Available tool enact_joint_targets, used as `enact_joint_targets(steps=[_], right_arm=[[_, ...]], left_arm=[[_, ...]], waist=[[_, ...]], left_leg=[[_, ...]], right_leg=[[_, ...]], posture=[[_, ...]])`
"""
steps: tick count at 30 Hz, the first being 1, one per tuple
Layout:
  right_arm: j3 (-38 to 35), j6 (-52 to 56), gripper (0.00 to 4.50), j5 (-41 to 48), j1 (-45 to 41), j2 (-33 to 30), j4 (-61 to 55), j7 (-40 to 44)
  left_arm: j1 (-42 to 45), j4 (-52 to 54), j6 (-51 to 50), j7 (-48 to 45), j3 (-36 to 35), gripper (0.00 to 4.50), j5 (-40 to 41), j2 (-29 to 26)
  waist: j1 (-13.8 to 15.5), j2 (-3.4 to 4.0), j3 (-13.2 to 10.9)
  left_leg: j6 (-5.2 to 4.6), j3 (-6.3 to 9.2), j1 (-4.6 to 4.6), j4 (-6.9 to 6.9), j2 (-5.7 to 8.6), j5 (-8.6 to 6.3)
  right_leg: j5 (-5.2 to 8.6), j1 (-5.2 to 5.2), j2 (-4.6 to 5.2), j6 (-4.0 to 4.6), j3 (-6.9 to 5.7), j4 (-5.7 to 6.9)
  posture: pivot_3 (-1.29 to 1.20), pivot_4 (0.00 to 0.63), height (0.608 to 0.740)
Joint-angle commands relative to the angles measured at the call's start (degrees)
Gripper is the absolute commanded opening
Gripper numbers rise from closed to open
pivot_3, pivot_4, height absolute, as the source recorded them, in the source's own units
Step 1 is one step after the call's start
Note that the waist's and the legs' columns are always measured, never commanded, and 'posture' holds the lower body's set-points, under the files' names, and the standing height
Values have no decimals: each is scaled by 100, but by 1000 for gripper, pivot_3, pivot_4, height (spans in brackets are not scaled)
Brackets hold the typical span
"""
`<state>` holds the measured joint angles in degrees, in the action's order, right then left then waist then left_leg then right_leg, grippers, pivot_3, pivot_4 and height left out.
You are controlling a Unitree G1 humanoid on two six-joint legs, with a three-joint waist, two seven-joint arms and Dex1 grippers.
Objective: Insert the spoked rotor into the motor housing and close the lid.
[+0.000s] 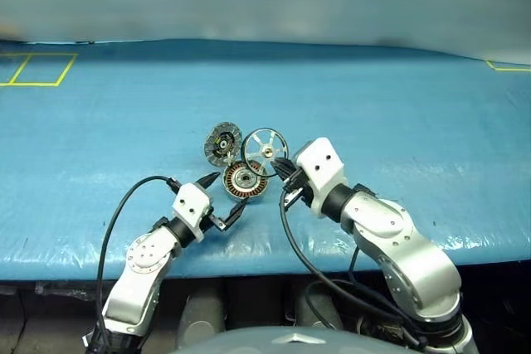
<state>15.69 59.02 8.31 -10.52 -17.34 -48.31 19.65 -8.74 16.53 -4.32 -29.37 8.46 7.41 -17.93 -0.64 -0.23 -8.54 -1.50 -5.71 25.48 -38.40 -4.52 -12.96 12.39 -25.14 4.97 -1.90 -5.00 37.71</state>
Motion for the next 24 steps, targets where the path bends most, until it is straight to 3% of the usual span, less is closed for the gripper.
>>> enact_joint_targets(steps=[1, 12, 24], right_arm=[[100, -191, 33, 87, -130, 1, -200, 0], [455, -214, 33, 28, -37, 328, 66, -358], [470, -867, 33, -62, 20, 382, 1240, -388]], left_arm=[[19, 145, 176, -5, -7, 4500, 70, 49], [-57, 150, 85, -215, 87, 4500, 122, -45], [-482, 99, 431, -180, -101, 4500, 126, -88]], waist=[[-2, -1, 1], [-6, -2, 1], [-8, -4, 3]], left_leg=[[0, 0, 0, 0, 0, 0], [5, 4, 0, -1, -1, 4], [5, 2, -1, 0, -1, 5]], right_leg=[[0, 3, 0, 0, 0, 0], [0, 4, -3, 0, 0, 4], [0, 4, -3, 1, 0, 4]], posture=[[0, 150, 740], [0, 150, 740], [0, 150, 740]])
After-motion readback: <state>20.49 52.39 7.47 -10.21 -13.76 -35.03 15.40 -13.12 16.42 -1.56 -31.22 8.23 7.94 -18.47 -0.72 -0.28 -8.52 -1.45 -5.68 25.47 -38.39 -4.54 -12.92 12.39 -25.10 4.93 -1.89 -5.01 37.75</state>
